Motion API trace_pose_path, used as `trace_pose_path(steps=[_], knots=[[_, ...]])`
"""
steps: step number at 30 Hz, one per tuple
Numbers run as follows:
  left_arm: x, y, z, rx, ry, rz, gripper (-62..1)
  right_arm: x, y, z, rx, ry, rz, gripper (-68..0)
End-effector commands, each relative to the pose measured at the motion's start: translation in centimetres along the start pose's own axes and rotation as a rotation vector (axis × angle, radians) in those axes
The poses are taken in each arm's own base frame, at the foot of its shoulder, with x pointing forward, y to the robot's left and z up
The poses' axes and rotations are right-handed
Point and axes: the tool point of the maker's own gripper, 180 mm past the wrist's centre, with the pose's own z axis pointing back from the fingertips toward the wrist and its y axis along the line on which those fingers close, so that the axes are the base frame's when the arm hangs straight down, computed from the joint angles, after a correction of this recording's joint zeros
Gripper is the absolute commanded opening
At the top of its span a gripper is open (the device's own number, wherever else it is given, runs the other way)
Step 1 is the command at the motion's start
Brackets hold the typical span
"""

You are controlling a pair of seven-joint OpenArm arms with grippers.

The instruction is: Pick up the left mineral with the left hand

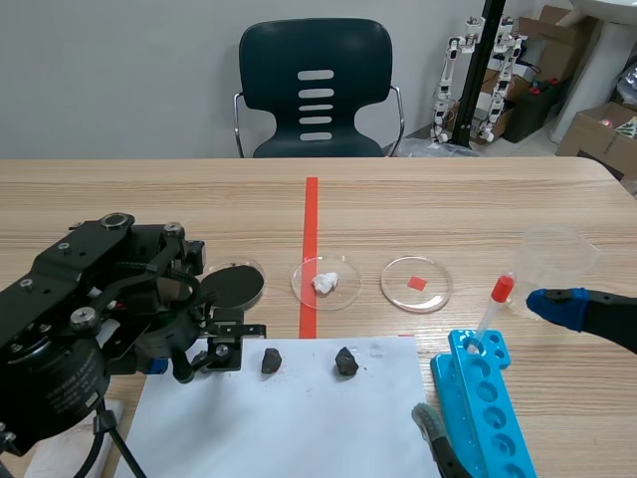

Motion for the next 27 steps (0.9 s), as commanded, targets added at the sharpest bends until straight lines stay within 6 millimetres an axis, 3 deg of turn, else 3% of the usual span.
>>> trace_pose_path(steps=[1, 4, 13, 24, 27], knots=[[0.43, -0.24, 0.33, -0.006, -0.011, -0.001, -26.3, 1.19, -0.42, -0.23, -0.012, -0.042, 0.007, 0.4], [0.37, -0.24, 0.33, -0.006, -0.007, -0.001, -33.9, 1.19, -0.42, -0.23, -0.012, -0.042, 0.007, 0.4], [0.35, -0.28, 0.35, -0.003, -0.007, 0.013, -47.8, 1.19, -0.42, -0.23, -0.012, -0.042, 0.007, 0.4], [0.41, -0.27, 0.35, -0.003, -0.01, 0.013, -47.6, 1.19, -0.42, -0.23, -0.012, -0.042, 0.007, 0.4], [0.6, -0.27, 0.35, -0.003, -0.02, 0.013, -41.6, 1.19, -0.42, -0.23, -0.012, -0.042, 0.007, 0.4]])
